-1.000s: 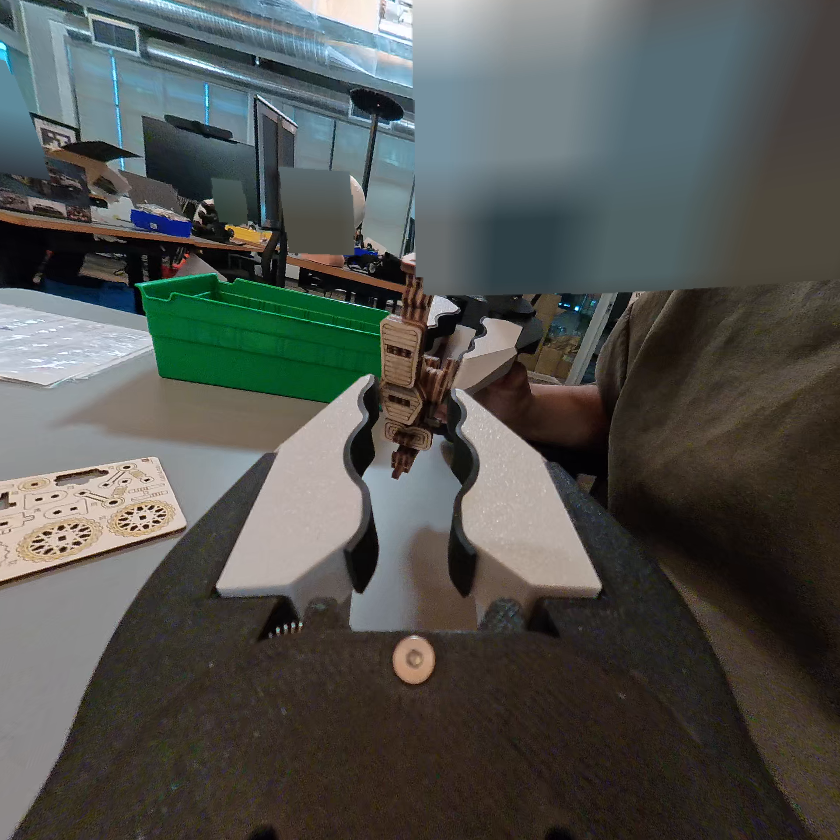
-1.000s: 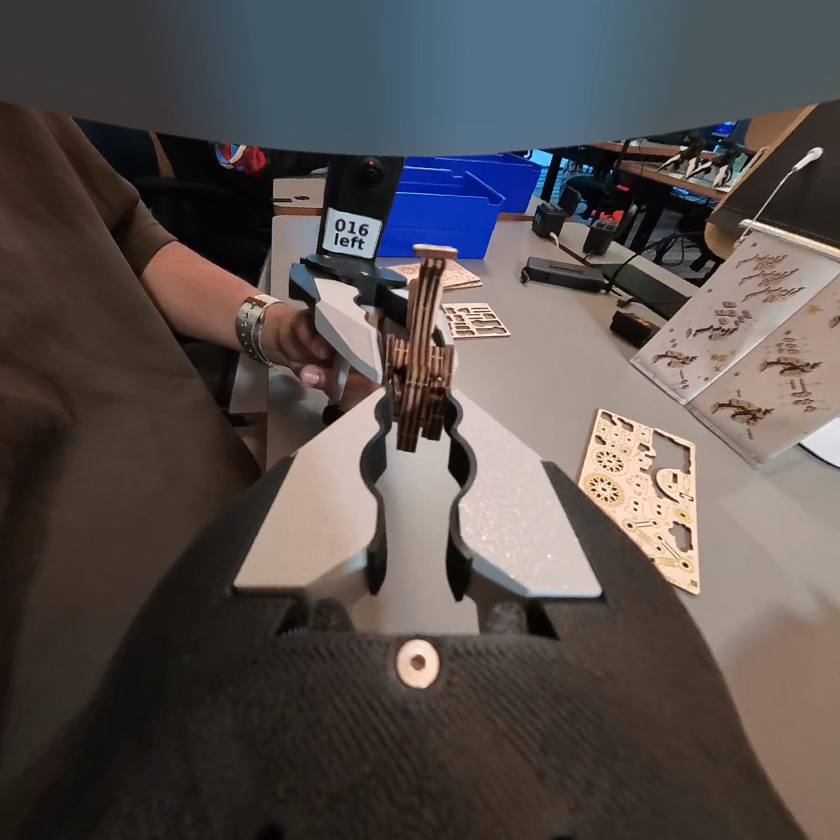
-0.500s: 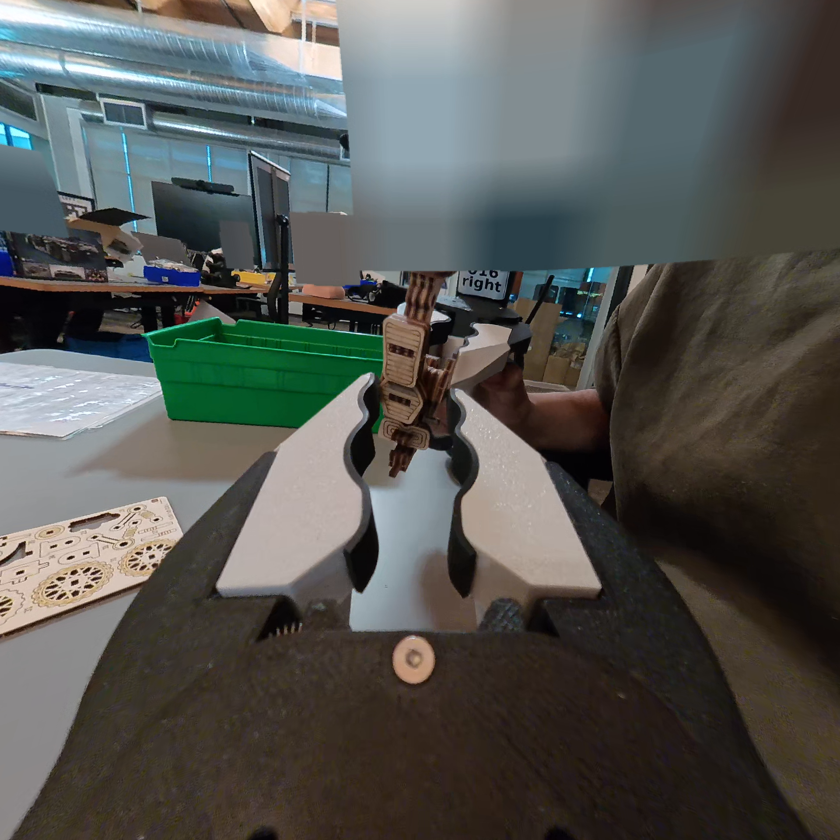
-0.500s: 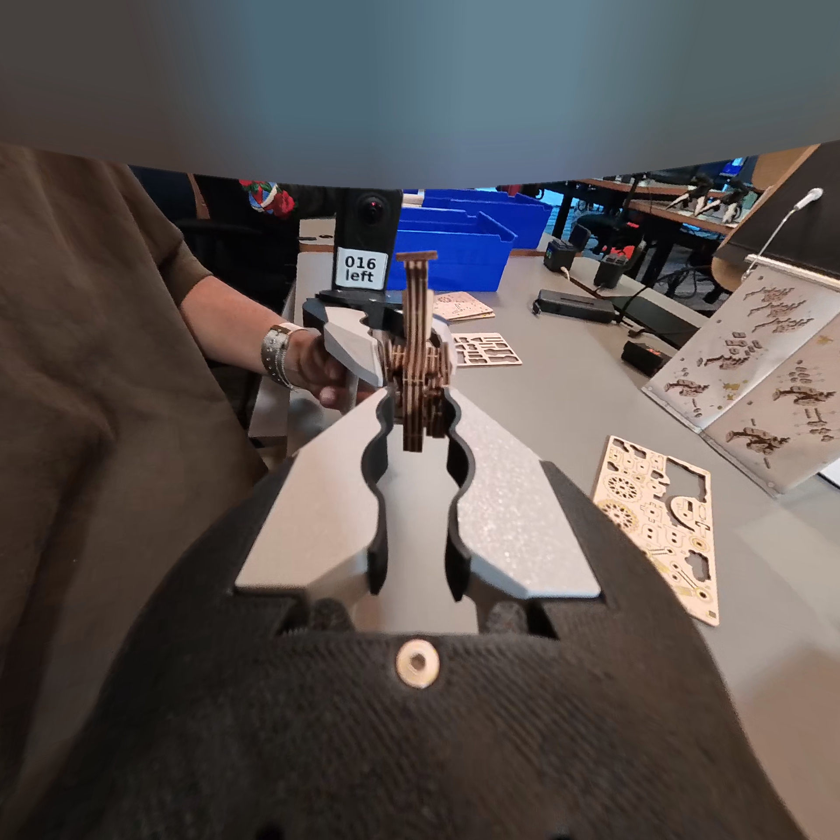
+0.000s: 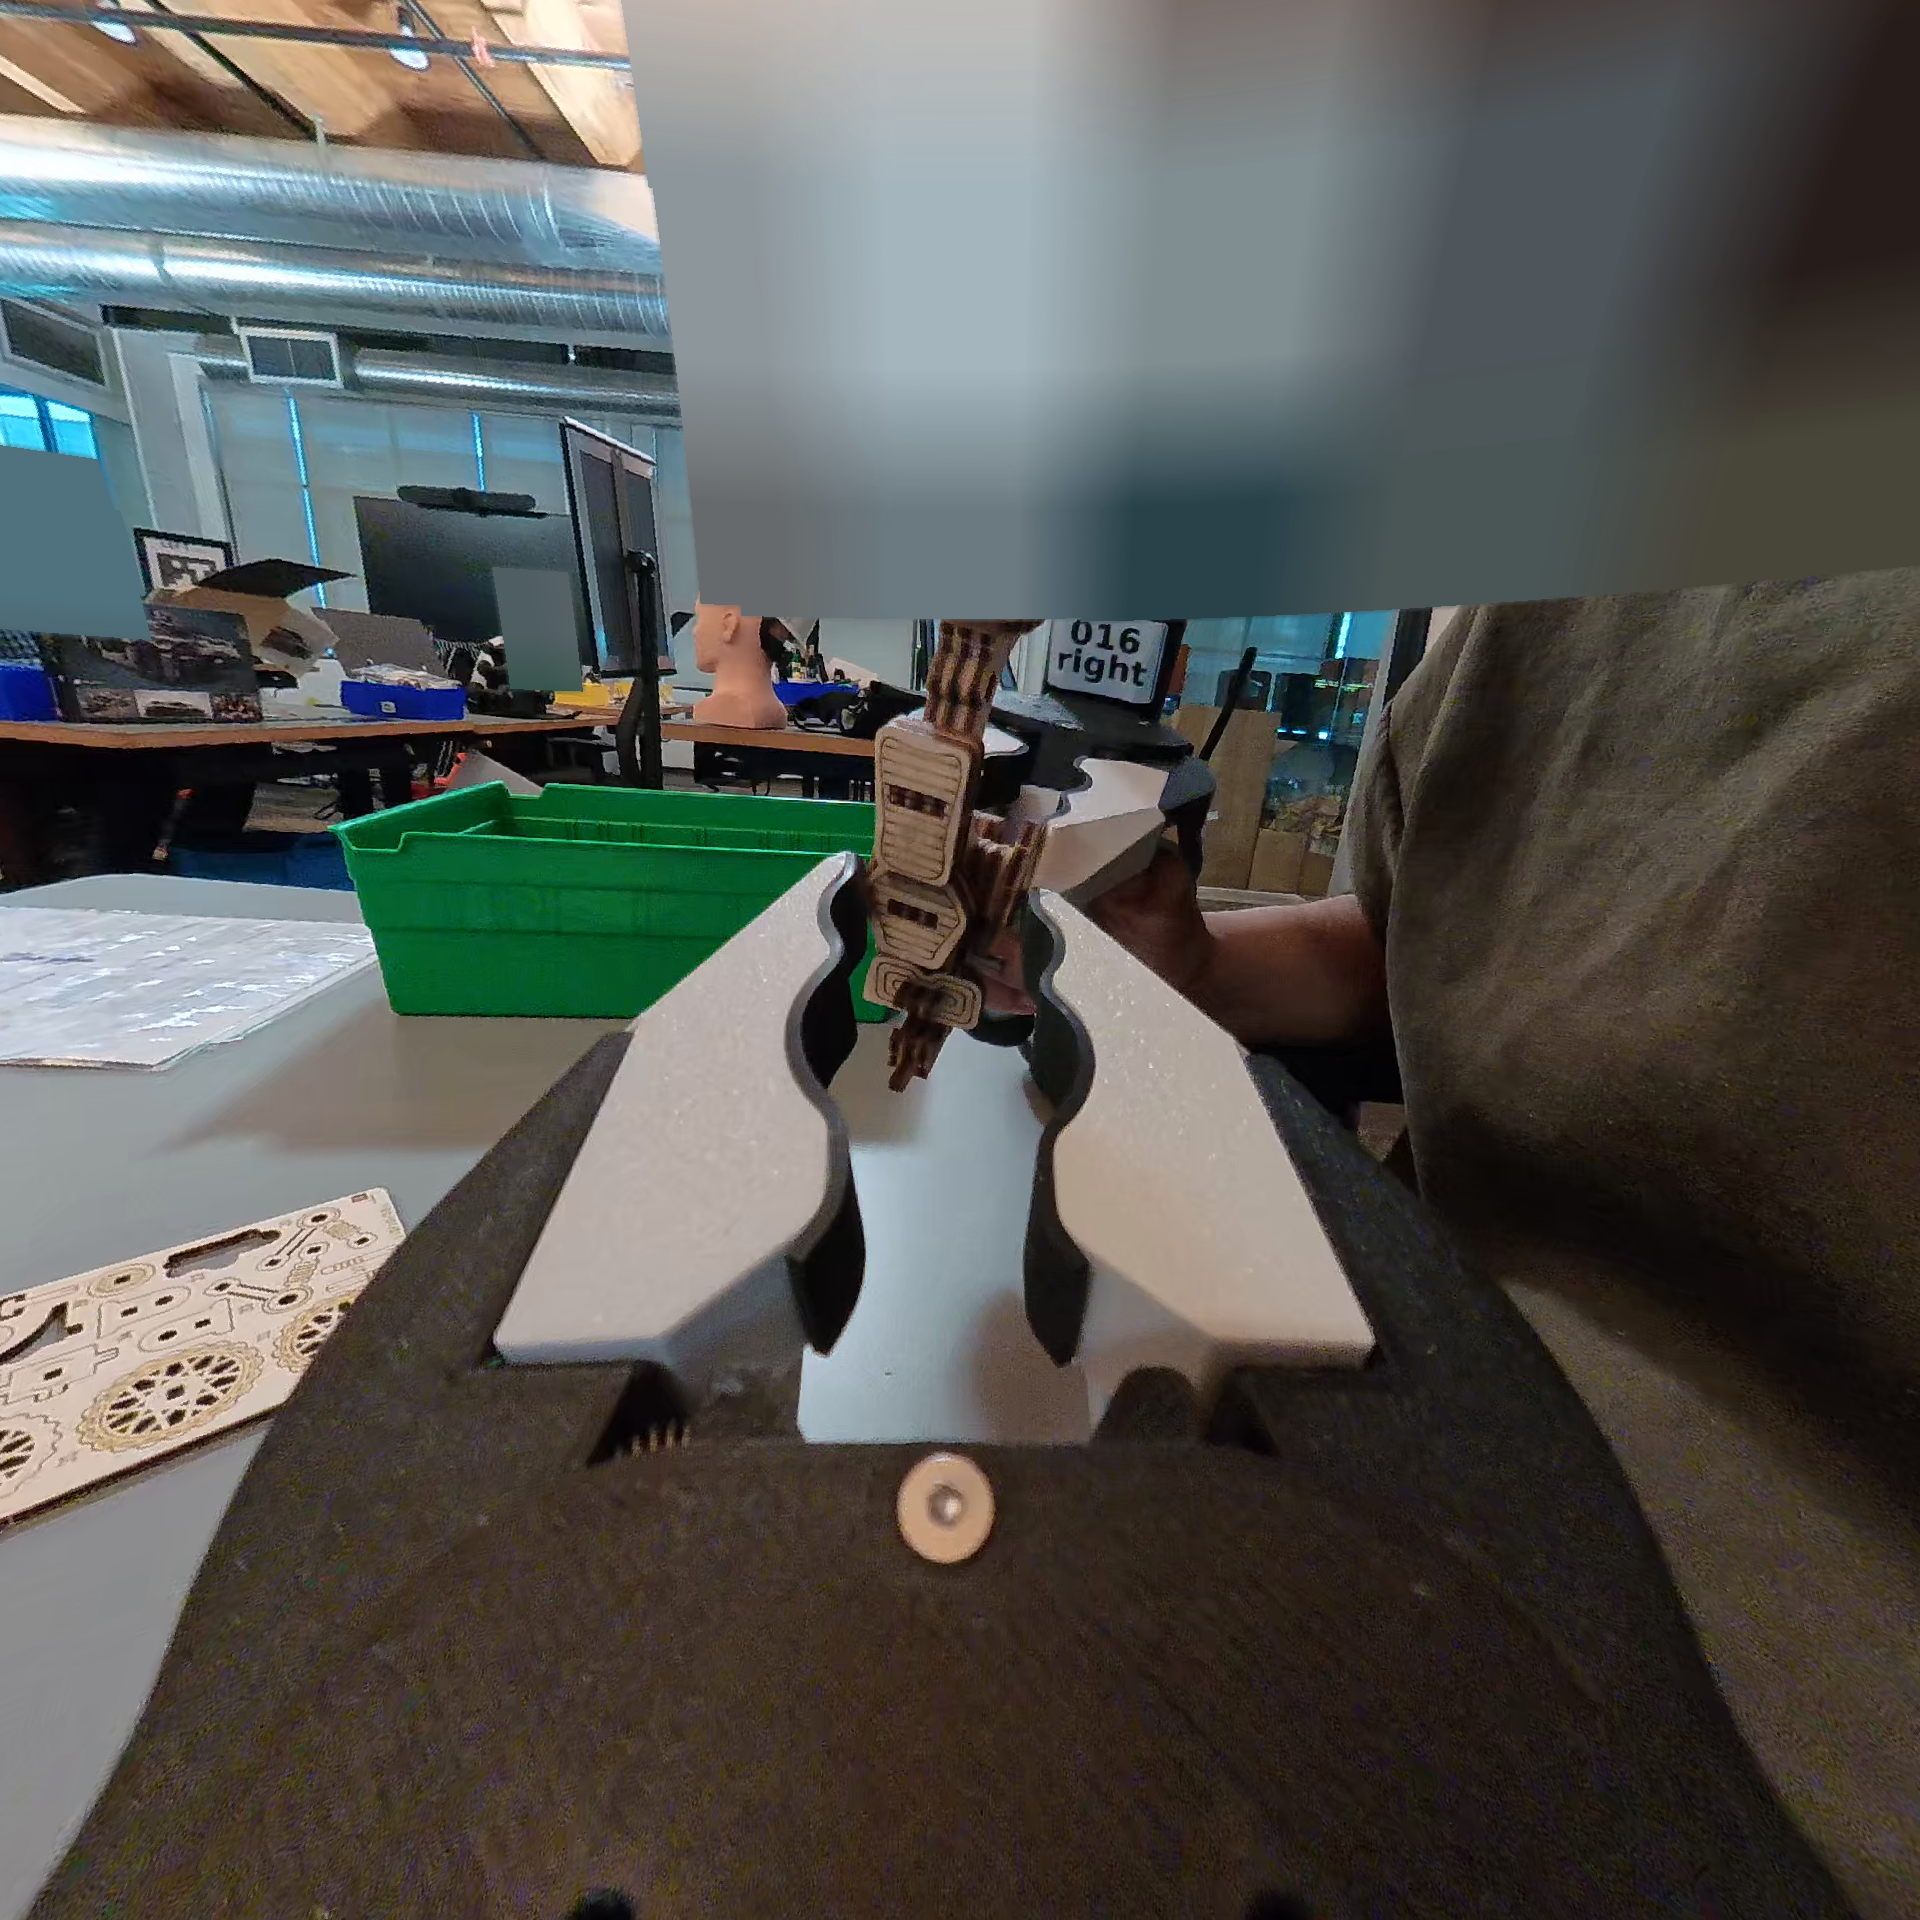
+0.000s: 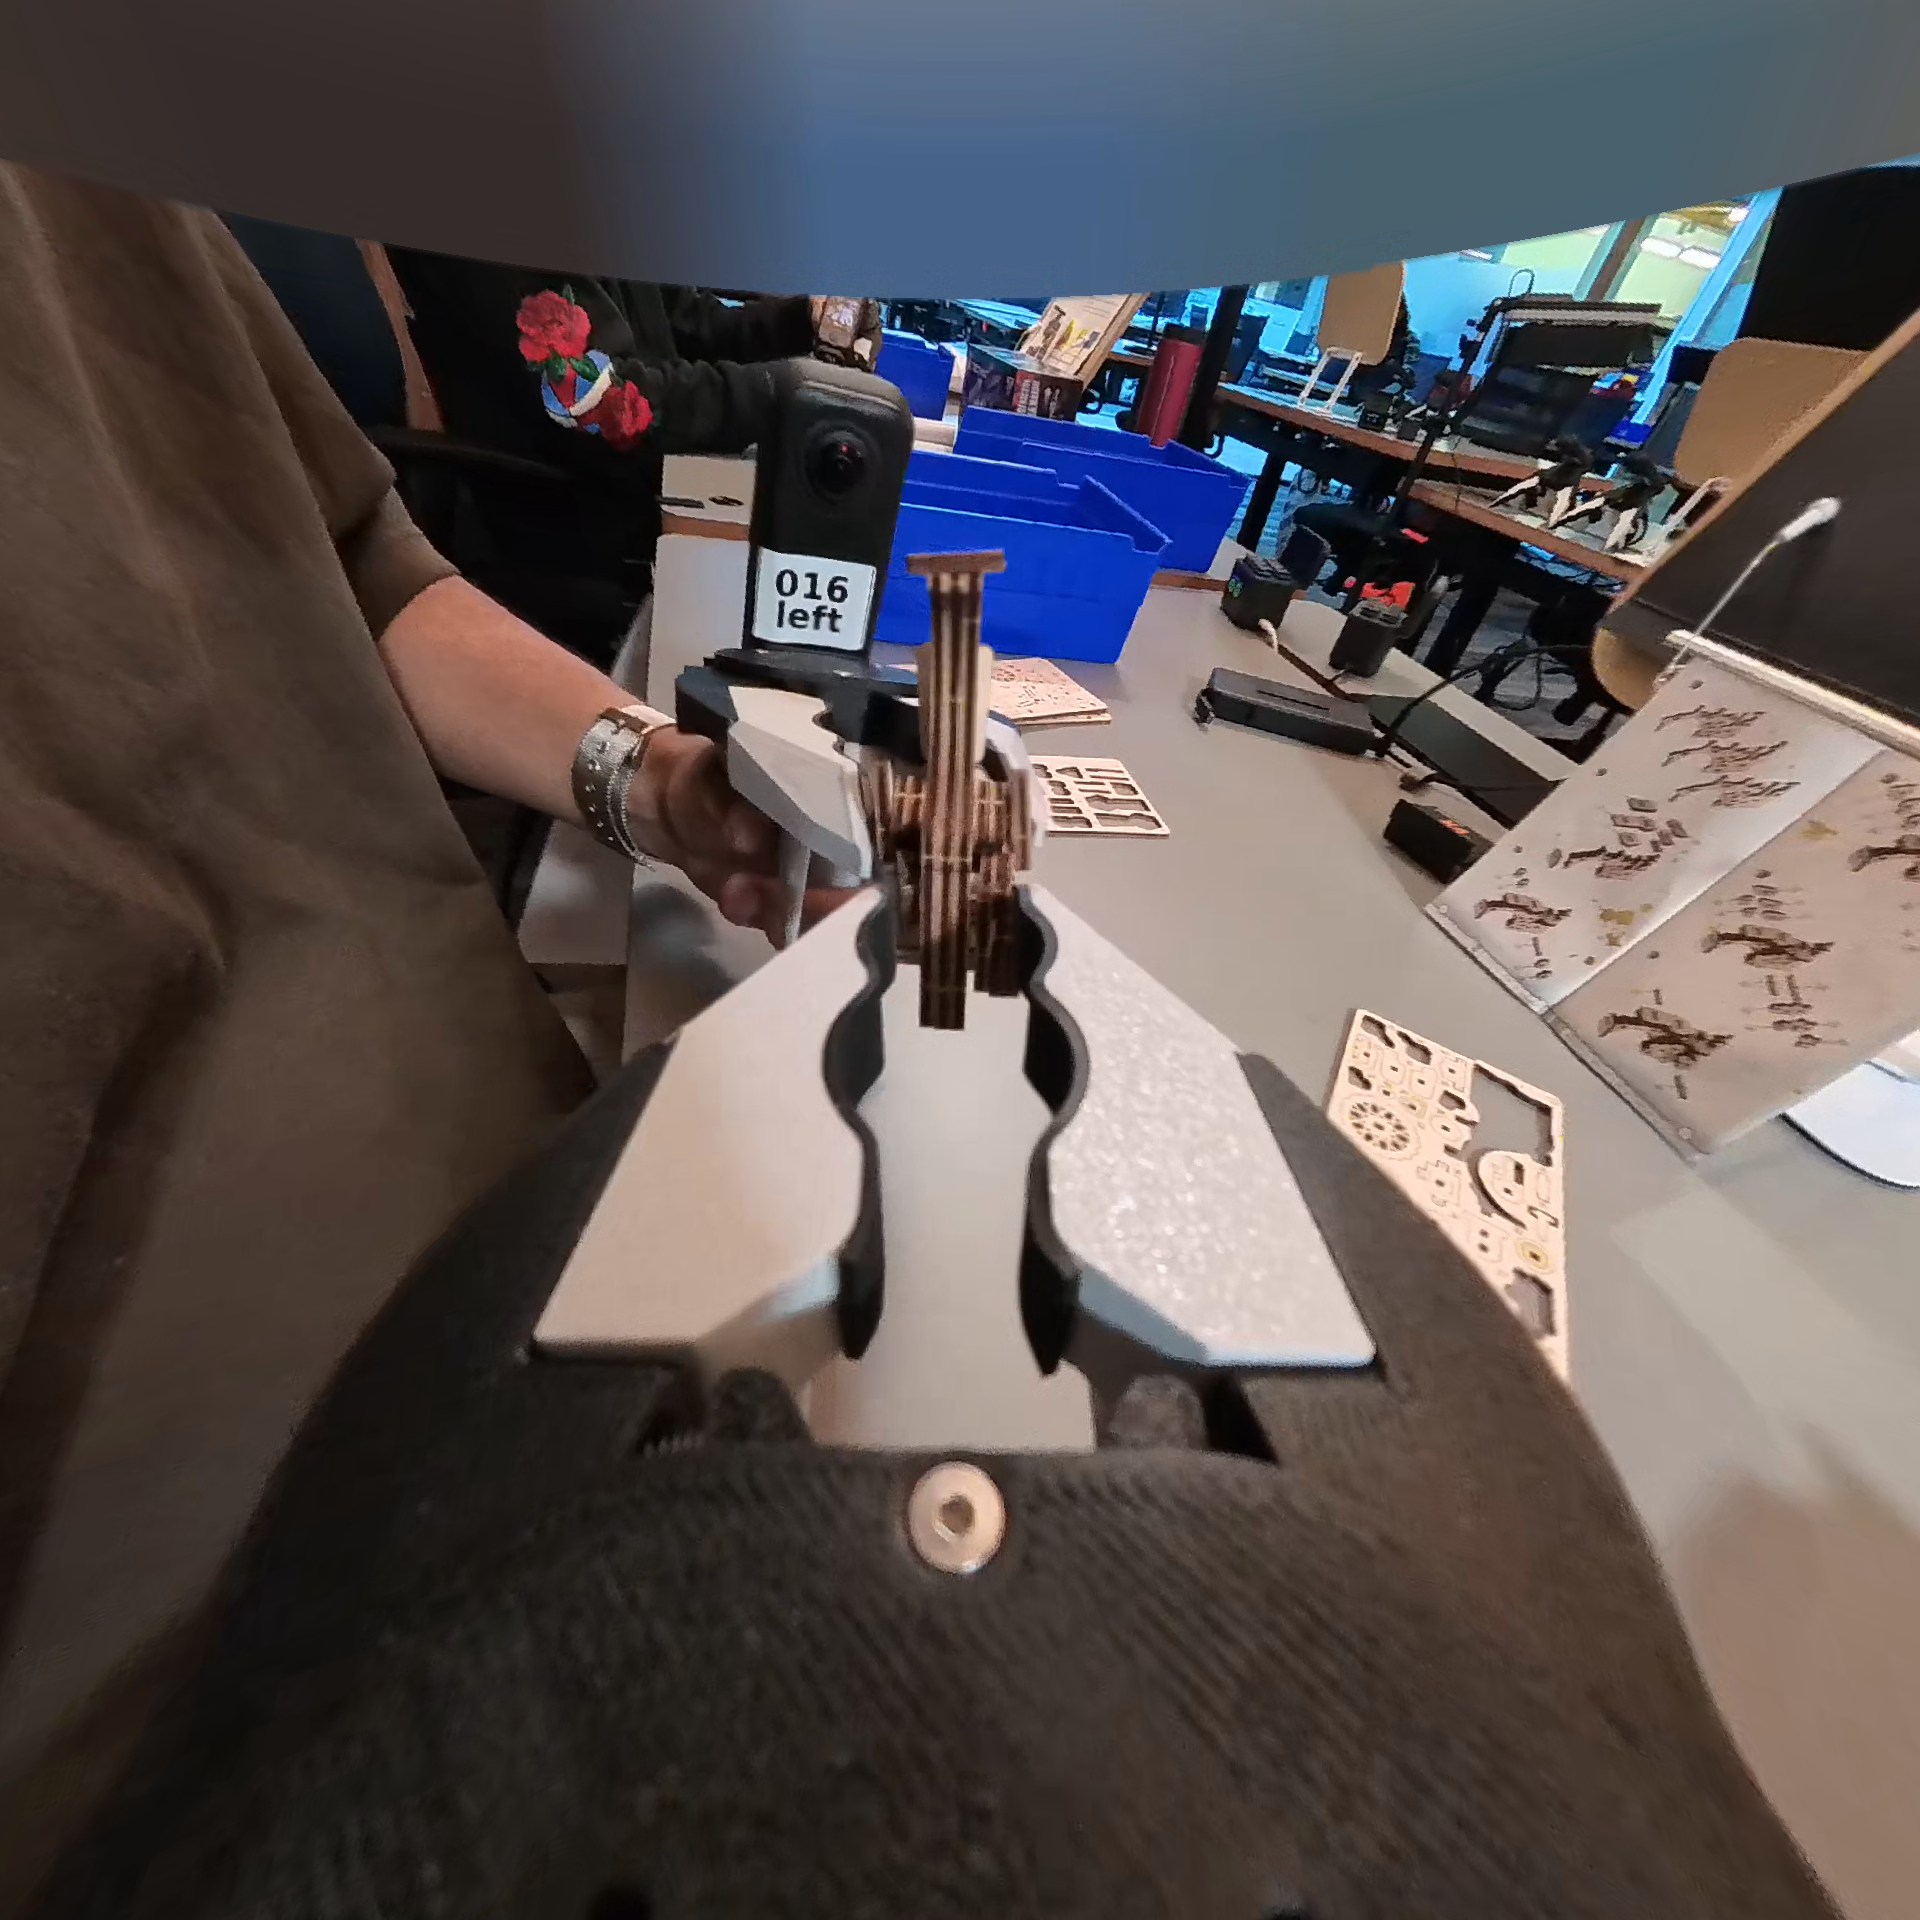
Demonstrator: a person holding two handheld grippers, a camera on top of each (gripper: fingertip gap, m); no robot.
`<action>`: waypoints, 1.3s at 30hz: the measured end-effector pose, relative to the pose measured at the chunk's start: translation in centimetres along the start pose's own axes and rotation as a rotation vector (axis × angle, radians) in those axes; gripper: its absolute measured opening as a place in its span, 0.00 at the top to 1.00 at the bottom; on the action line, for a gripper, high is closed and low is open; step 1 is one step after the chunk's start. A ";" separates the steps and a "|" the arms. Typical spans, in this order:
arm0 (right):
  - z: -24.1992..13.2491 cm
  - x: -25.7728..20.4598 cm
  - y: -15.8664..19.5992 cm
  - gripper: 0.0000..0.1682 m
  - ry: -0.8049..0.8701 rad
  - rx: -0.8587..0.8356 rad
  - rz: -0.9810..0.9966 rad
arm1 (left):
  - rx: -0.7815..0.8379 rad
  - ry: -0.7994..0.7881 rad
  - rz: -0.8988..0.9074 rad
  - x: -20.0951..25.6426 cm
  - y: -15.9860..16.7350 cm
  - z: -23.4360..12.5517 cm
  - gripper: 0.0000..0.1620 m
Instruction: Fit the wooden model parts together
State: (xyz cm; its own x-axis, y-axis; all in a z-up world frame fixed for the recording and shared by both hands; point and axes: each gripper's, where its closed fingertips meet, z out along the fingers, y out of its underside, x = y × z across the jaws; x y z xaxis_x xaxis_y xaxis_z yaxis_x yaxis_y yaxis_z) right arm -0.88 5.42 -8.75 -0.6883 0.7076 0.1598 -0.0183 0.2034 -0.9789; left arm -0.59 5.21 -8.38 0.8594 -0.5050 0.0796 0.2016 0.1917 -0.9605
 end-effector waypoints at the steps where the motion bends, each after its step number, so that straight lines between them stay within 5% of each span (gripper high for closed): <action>1: 0.0 0.0 0.0 0.88 0.007 -0.002 -0.011 | 0.002 0.001 0.006 0.0 0.0 0.0 0.83; 21: -0.3 -0.3 -0.9 0.88 0.043 0.029 -0.098 | 0.036 0.019 0.033 0.5 -0.6 0.0 0.82; 39: -0.4 -0.5 -0.9 0.88 0.015 0.026 0.017 | 0.045 0.019 -0.005 0.8 -0.4 0.3 0.83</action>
State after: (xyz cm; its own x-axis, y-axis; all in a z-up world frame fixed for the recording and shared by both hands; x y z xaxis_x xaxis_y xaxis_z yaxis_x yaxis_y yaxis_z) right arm -0.23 5.20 -7.90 -0.6780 0.7206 0.1448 -0.0255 0.1739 -0.9844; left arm 0.17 5.03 -7.88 0.8494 -0.5219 0.0783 0.2268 0.2270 -0.9471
